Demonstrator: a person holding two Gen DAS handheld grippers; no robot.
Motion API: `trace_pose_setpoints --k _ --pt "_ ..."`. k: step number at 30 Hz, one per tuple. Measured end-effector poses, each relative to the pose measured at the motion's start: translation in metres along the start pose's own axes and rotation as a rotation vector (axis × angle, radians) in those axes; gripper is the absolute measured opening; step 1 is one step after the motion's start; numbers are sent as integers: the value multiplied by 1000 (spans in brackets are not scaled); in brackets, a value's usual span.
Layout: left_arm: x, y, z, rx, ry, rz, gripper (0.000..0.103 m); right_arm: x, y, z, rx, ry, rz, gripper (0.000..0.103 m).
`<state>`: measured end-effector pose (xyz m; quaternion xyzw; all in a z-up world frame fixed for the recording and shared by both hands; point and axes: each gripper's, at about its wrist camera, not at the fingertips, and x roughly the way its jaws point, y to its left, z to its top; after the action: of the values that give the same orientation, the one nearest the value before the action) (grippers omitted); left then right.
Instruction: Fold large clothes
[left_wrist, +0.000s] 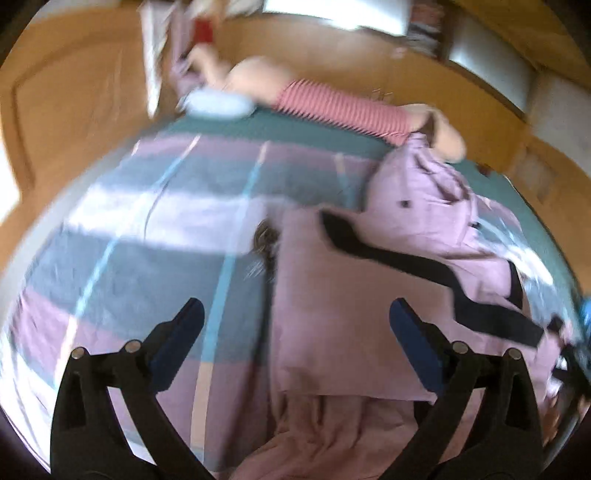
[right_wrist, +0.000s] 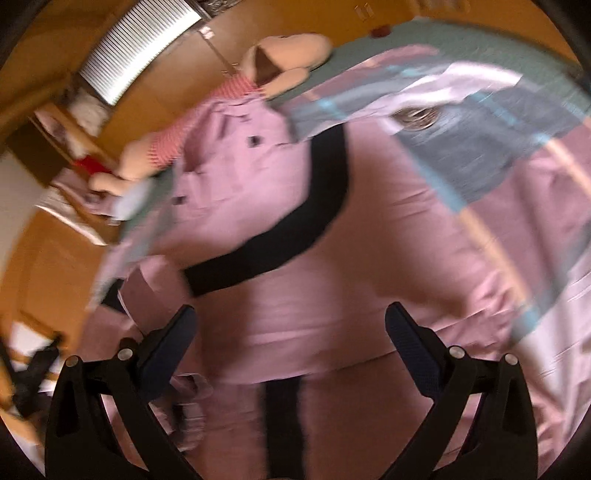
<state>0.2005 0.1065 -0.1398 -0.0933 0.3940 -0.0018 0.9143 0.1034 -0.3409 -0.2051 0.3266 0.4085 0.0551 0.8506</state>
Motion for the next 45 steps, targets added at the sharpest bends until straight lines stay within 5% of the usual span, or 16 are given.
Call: trace_pose_setpoints --k 3,8,12,14,16,18,20,23,26,29,33,34,35,37,41,45 --pt "20 7 -2 -67 71 -41 101 4 -5 0 63 47 120 102" --pt "37 -12 -17 11 113 -7 101 -1 -11 1 171 52 303 102" --pt "46 -23 -24 55 129 14 101 0 3 1 92 65 178 102" --pt "46 -21 -24 55 140 17 101 12 7 -5 41 139 90 102" --pt "49 -18 -26 45 157 18 101 34 7 -18 64 260 130 101" --pt "51 -16 -26 34 169 15 101 46 15 -31 70 318 203 78" --pt "52 -15 -27 25 173 18 101 58 33 -43 -6 371 175 26" --pt "54 -15 -28 22 181 24 101 54 45 -39 -46 325 196 12" --pt "57 -16 -30 33 202 17 101 18 47 -6 -119 57 49 11" --pt "61 -21 -33 59 228 19 101 -16 40 24 -154 -177 -102 12" --pt "57 -25 -33 62 237 -15 101 -9 22 34 -134 -130 -135 20" --pt "55 -25 -32 51 240 -39 101 -5 20 32 -105 -110 -156 31" --pt "51 -26 -32 32 247 -88 101 -6 17 28 -89 -103 -169 59" --pt "46 -27 -31 6 262 -182 101 -10 17 26 -69 -130 -165 92" --pt "50 -40 -39 2 312 -299 101 -4 28 22 -119 -123 -239 93" --pt "72 -50 -53 55 343 -147 101 6 16 7 -130 -73 -292 93"
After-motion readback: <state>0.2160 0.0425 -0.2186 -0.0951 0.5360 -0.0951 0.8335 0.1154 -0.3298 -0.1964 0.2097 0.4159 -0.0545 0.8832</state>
